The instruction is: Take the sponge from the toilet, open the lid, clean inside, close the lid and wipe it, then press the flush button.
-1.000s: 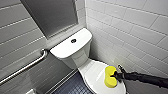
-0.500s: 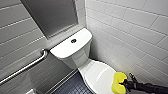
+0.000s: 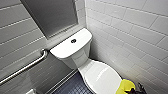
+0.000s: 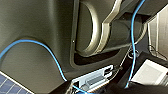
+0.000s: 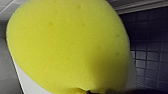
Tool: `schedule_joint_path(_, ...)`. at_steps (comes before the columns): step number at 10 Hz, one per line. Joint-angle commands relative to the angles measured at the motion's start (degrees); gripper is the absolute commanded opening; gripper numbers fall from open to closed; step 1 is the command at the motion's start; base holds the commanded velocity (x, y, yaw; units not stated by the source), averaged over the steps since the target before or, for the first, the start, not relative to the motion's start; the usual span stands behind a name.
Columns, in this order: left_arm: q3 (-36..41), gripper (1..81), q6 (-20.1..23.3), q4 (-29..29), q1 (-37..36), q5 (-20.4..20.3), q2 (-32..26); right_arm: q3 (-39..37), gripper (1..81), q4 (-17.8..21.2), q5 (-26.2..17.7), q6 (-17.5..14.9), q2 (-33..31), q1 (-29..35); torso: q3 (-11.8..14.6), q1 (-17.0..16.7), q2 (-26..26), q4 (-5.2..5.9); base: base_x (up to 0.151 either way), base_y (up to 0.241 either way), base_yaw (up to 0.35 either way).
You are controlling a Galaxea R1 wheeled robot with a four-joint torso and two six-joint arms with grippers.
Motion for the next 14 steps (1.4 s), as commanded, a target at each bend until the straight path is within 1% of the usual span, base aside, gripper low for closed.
schedule_joint_path(1, 0.54, 81.1, 0.79, 1.04, 1.9, 0.79, -0.77, 4.24, 1.0, -2.7, -5.58, 0.18, -4.66, -8.93, 0.0, 0.0, 0.0, 0.0, 0.0, 0.0, 0.0)
schedule_joint_path(3, 0.54, 81.1, 1.15, 1.04, 1.98, 0.79, -0.77, 10.73, 1.0, -4.64, 0.65, 0.09, -9.84, -14.55, 0.0, 0.0, 0.0, 0.0, 0.0, 0.0, 0.0)
schedule_joint_path(4, 0.54, 81.1, 1.23, 1.04, 1.81, 0.79, -0.77, 13.22, 1.0, -5.7, 2.35, 0.09, -11.89, -16.84, 0.0, 0.0, 0.0, 0.0, 0.0, 0.0, 0.0)
schedule_joint_path(5, 0.54, 81.1, 1.15, 1.04, 1.72, 0.79, -0.77, 14.28, 1.0, -6.49, 4.45, 0.0, -13.38, -19.38, 0.0, 0.0, 0.0, 0.0, 0.0, 0.0, 0.0)
schedule_joint_path(6, 0.54, 81.1, 1.23, 1.04, 1.72, 0.79, -0.77, 14.97, 1.0, -6.84, 7.86, -0.35, -14.69, -21.33, 0.0, 0.0, 0.0, 0.0, 0.0, 0.0, 0.0)
schedule_joint_path(7, 0.54, 81.1, 1.23, 1.04, 1.63, 0.79, -0.77, 15.86, 1.0, -7.46, 9.2, -0.35, -15.32, -21.51, 0.0, 0.0, -0.02, 0.0, 0.0, 0.0, 0.0)
schedule_joint_path(8, 0.54, 81.1, 1.15, 1.04, 1.55, 0.79, -0.77, 19.17, 1.0, -9.72, 9.82, -0.44, -16.36, -20.28, 0.0, 0.0, -0.02, 0.0, 0.0, 0.0, 0.0)
schedule_joint_path(9, 0.54, 81.1, 1.23, 1.04, 1.55, 0.79, -0.77, 21.64, 1.0, -11.49, 9.38, -0.44, -17.33, -18.35, 0.0, 0.0, -0.02, 0.0, 0.0, 0.0, 0.0)
schedule_joint_path(10, 0.54, 81.1, 1.23, 1.04, 1.55, 0.79, -0.69, 23.32, 1.0, -11.86, 8.43, -0.44, -17.87, -16.15, 0.0, 0.0, -0.02, 0.0, 0.0, 0.0, 0.0)
schedule_joint_path(11, 0.54, 81.1, 1.23, 0.95, 1.46, 0.79, -0.69, 24.82, 1.0, -12.38, 2.66, -0.44, -17.35, -12.04, 0.0, 0.0, -0.02, 0.0, 0.0, 0.0, 0.0)
schedule_joint_path(12, 0.54, 81.1, 1.23, 0.95, 1.46, 0.79, -0.69, 25.27, 1.0, -12.38, -1.43, -0.44, -16.46, -8.15, 0.0, 0.0, -0.02, 0.0, 0.0, 0.0, 0.0)
schedule_joint_path(13, 0.54, 81.1, 1.15, 0.95, 1.46, 0.79, -0.69, 25.35, 1.0, -12.3, -6.24, -0.36, -14.53, -3.69, 0.0, 0.0, -0.02, 0.0, 0.0, 0.0, 0.0)
schedule_joint_path(14, 0.54, 81.1, 1.23, 0.95, 1.46, 0.79, -0.6, 25.09, 1.0, -12.21, -12.64, 0.0, -11.56, 0.88, 0.0, 0.0, -0.02, 0.0, 0.0, 0.0, 0.0)
